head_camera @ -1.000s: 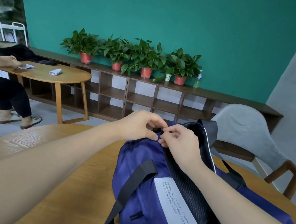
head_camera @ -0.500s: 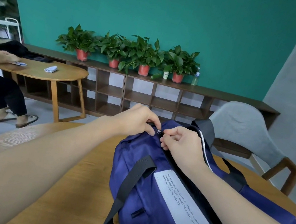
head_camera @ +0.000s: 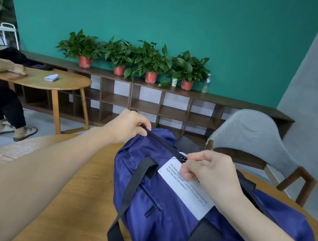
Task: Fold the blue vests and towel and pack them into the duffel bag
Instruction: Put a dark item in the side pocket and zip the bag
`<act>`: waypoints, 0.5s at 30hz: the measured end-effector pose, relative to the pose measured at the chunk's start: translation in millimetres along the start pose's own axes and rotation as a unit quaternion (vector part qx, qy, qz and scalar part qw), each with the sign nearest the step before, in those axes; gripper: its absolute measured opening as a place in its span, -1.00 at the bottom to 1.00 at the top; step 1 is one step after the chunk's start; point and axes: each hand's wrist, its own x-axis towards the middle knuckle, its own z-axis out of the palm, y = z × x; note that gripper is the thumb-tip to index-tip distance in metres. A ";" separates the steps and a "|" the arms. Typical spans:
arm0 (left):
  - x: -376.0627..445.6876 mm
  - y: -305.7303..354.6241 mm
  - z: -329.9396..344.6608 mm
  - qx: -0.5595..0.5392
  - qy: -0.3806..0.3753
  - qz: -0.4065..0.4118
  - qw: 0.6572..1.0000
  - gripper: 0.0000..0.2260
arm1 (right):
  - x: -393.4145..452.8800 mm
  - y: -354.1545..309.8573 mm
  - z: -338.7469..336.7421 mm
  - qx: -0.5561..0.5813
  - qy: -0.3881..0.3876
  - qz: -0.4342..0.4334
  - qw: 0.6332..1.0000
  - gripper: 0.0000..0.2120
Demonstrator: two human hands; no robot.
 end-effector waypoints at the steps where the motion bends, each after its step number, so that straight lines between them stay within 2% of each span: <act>1: -1.6 0.8 1.5 -0.003 0.002 0.003 1.000 -0.92 | -3.5 1.7 -2.7 0.014 0.004 0.008 1.000 -0.90; 6: -11.1 23.0 8.6 -0.009 0.025 0.078 0.997 -0.78 | -10.6 5.1 -7.7 0.073 0.008 0.023 0.997 -0.92; 9: -20.0 52.6 13.7 -0.029 -0.006 0.148 0.989 -0.72 | -11.5 5.3 -7.5 0.095 0.013 0.020 0.995 -0.93; 12: -24.8 74.3 25.0 0.018 -0.042 0.196 0.980 -0.74 | -13.4 4.9 -7.6 0.109 0.021 0.023 0.994 -0.93; 15: -24.4 81.6 31.0 0.046 -0.045 0.200 0.978 -0.83 | -16.9 4.3 -7.8 0.110 0.020 0.027 0.993 -0.93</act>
